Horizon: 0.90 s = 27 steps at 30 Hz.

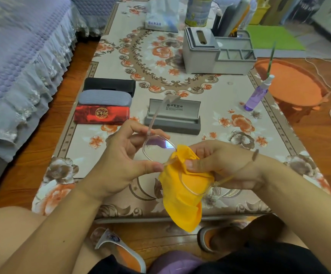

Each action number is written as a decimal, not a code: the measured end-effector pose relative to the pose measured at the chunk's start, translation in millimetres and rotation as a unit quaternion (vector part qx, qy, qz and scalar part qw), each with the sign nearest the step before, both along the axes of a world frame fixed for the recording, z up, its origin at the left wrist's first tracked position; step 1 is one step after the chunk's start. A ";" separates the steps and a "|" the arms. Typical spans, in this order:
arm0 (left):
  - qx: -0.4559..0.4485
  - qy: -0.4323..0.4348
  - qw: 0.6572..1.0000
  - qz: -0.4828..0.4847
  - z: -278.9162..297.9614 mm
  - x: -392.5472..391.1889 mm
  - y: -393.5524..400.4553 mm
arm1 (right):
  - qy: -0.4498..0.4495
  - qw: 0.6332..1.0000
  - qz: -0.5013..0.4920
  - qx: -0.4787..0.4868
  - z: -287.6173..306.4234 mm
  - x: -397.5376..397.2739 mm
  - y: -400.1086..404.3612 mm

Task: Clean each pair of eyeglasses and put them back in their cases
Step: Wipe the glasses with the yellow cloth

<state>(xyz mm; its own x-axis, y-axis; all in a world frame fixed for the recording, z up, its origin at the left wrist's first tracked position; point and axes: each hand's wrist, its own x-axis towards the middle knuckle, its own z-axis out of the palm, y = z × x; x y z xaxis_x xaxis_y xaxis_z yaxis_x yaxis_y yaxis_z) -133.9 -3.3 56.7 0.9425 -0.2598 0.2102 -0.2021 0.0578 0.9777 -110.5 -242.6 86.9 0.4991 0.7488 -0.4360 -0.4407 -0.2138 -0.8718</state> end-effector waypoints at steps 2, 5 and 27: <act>-0.004 0.000 1.000 0.002 -1.1 0.0 0.1 | 0.007 1.000 -0.017 0.004 0.9 0.5 1.3; -0.005 -0.002 1.000 0.000 -1.9 -1.4 -1.4 | 0.026 0.999 -0.027 -0.003 -0.4 3.3 -2.2; 0.082 0.005 0.997 0.002 -6.6 -5.3 -6.5 | -0.176 0.965 0.035 -0.192 9.8 -5.7 15.3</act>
<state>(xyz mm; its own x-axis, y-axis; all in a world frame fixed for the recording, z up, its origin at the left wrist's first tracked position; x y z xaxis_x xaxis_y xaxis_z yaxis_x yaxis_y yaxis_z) -139.2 -9.9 50.1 0.9458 -0.2853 0.1552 -0.1913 -0.1034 0.9761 -116.2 -227.3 96.8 0.6214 0.6033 -0.4999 -0.1045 -0.5686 -0.8160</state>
